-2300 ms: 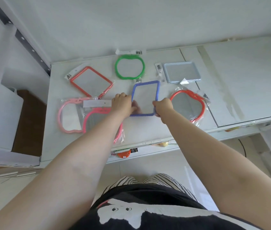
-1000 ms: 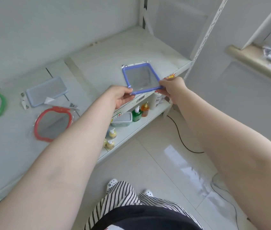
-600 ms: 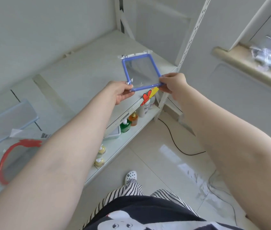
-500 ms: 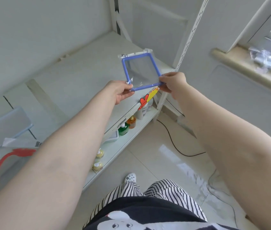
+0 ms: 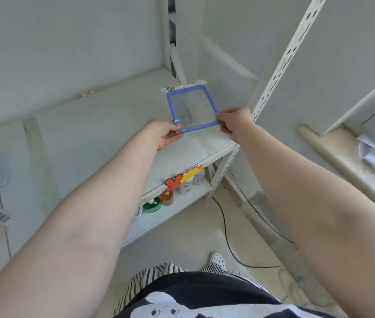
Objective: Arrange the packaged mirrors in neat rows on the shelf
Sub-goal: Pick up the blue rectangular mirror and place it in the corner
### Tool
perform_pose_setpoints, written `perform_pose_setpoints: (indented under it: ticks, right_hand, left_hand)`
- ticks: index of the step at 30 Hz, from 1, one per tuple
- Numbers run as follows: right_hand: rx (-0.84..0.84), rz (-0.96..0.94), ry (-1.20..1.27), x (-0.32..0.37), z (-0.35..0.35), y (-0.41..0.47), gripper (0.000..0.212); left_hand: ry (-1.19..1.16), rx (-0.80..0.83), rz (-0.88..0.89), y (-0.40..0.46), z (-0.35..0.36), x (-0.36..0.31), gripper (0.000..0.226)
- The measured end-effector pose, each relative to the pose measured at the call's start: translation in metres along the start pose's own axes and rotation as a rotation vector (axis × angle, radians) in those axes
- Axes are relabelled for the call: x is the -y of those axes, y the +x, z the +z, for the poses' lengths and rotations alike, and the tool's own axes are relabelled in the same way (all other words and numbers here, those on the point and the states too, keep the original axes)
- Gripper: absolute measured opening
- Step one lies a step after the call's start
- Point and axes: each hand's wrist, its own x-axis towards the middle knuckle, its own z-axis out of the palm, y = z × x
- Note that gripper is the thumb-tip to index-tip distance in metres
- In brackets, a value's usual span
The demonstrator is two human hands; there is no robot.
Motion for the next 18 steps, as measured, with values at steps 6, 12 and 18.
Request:
perform_pose_setpoints:
  ticks: [6,12,18]
  right_hand:
    - [0.159,-0.038,-0.028,0.022,0.010,0.048,0.027]
    - [0.272,-0.050,-0.036,0.035,0.047,0.088,0.028]
    - [0.313,-0.068,0.009,0.041,0.075,0.133,0.028]
  left_hand:
    - [-0.102,-0.172,0.067,0.018,0.014,-0.007,0.021]
    - [-0.156,-0.287,0.139,0.036,0.004,-0.030,0.043]
    - [-0.158,-0.288,0.170,0.069,-0.001,-0.051,0.044]
